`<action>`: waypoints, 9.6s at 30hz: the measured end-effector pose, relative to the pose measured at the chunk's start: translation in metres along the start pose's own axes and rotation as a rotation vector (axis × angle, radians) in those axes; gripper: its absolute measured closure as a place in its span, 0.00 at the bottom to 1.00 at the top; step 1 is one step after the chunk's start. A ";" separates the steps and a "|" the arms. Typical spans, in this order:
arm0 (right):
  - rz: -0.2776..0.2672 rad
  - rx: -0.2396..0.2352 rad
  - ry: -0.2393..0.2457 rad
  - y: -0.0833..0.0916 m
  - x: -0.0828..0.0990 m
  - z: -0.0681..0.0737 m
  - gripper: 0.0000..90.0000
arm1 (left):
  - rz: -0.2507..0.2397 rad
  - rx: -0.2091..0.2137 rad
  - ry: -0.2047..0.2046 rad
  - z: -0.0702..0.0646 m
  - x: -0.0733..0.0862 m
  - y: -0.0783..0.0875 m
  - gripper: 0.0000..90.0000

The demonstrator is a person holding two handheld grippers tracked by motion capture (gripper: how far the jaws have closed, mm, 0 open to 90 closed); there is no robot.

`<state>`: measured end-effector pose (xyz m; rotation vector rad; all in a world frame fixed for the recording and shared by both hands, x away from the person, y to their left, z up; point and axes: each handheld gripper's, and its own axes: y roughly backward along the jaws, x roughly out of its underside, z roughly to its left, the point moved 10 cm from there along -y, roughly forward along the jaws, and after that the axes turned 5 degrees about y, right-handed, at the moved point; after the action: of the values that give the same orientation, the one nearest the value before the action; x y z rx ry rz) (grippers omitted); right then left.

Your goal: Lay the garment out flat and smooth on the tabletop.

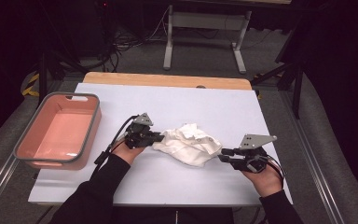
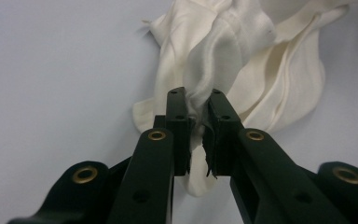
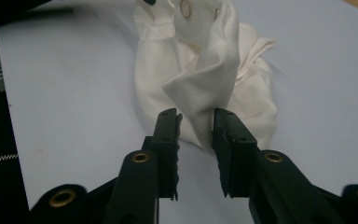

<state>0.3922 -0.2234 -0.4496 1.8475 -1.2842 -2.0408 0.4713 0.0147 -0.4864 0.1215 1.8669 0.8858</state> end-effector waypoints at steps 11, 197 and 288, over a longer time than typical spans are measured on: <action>-0.105 -0.009 0.022 0.010 -0.040 -0.010 0.43 | -0.020 0.022 -0.006 -0.005 -0.002 0.006 0.91; -0.256 0.091 -0.003 0.039 -0.105 -0.080 0.14 | -0.177 -0.014 -0.054 -0.006 -0.084 0.070 0.19; -0.116 -0.056 0.021 -0.002 0.019 0.025 0.41 | 0.108 -0.352 0.059 0.090 -0.004 0.136 0.96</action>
<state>0.3663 -0.2208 -0.4678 1.9558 -1.1281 -2.0842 0.5077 0.1583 -0.4177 -0.0216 1.7408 1.2907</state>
